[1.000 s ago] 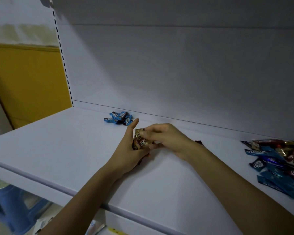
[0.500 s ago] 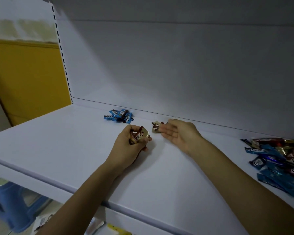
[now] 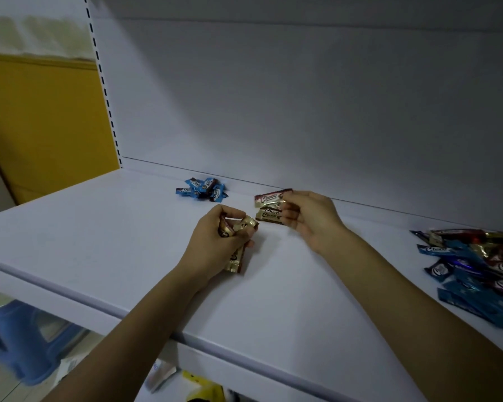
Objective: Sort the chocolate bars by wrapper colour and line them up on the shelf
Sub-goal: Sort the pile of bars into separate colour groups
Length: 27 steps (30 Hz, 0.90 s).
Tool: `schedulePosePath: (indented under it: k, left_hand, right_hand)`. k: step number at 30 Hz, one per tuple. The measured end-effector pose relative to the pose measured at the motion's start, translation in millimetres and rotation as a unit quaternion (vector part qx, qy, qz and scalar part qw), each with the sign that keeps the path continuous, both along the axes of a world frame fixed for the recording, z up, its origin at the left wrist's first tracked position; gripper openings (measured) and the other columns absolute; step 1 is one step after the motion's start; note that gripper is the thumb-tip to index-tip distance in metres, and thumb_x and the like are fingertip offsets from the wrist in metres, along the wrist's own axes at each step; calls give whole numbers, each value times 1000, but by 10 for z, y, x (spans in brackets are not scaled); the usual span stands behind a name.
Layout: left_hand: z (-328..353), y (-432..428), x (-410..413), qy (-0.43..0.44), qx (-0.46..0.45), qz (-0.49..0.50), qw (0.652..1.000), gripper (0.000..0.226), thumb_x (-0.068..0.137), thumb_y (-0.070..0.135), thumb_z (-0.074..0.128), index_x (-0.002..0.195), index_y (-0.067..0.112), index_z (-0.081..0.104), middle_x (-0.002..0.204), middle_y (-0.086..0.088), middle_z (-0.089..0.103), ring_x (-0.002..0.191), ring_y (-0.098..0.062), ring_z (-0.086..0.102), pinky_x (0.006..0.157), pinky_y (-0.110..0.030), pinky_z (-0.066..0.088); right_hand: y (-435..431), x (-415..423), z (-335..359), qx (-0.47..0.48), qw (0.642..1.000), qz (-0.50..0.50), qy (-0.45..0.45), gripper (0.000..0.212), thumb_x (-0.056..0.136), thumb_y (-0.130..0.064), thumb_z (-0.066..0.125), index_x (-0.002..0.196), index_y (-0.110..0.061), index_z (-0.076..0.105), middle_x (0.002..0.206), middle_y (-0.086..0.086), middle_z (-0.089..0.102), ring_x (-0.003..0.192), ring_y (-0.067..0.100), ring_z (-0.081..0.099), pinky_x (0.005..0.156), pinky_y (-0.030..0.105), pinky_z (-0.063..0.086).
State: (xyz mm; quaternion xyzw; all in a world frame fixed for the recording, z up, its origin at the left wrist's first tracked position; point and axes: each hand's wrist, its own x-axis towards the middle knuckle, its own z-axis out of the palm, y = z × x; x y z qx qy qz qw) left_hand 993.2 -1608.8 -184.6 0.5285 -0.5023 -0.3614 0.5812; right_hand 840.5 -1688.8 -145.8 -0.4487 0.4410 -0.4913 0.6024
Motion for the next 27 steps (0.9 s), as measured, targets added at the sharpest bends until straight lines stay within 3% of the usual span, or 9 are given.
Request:
schedulePosePath:
  k: [2,4,8,10,13,17,20,24,27]
  left_hand:
    - [-4,7,-7,5,-4,1,1000,32,85,8,69,111,19,54,92,-4,70,68,-10,71,56,-16,52]
    - [-16,8,-14,0,-6,0,1000,47,84,10,70,121,26,47,90,-2,68,69,-10,71,57,-16,52]
    - [-65,-31,18,-40,-10,13,999,65,83,14,73,134,32,36,89,-5,69,78,-16,71,74,-29,57]
    - [-88,-49,28,-93,-29,25,995,69,84,8,70,138,27,33,83,-2,69,77,-12,69,74,-27,56]
    - [-99,-44,-1,-149,-42,26,988,74,81,-1,66,141,22,30,68,4,64,59,-1,63,55,-11,47]
    - [-97,-30,2,-101,-37,28,994,72,83,6,70,139,27,31,90,2,66,73,-7,68,65,-20,52]
    - [-68,-10,1,-36,-22,31,999,62,84,12,72,131,29,36,88,1,71,75,-9,71,60,-21,51]
    - [-10,-2,-3,57,-14,10,998,33,88,13,66,118,20,54,90,-2,73,78,-12,73,50,-17,49]
    - [-5,-5,17,50,-24,7,998,19,90,11,63,106,21,64,82,2,75,73,-5,70,53,-17,50]
  right_hand:
    - [8,-47,-15,37,999,26,-3,8,92,-8,57,92,-1,61,71,11,68,52,13,62,53,25,56]
    - [59,-37,-22,32,996,74,49,20,91,-24,62,91,-4,62,74,11,70,53,14,62,53,27,55]
    - [212,116,80,-137,944,178,240,56,62,-69,69,82,-17,63,55,-8,57,43,5,47,44,19,40]
    - [295,194,86,-198,905,224,303,45,63,-65,74,69,-21,66,50,-12,55,41,0,45,40,13,34]
    - [362,213,61,-225,875,272,331,18,76,-36,76,67,-22,71,50,-13,58,43,-3,50,41,9,34]
    - [271,151,77,-153,932,221,241,9,81,-18,70,73,-15,70,47,-7,50,38,4,41,40,17,30]
    - [113,30,80,-99,970,127,180,11,88,-18,64,78,-14,66,52,-4,49,39,7,42,42,19,32]
    - [-87,-109,-7,-104,963,26,248,13,92,-16,56,87,-12,68,56,-2,59,36,5,45,41,19,30]
    - [-186,-133,-73,-107,939,-7,328,23,92,-24,57,101,-4,66,65,2,65,37,8,48,41,20,31]
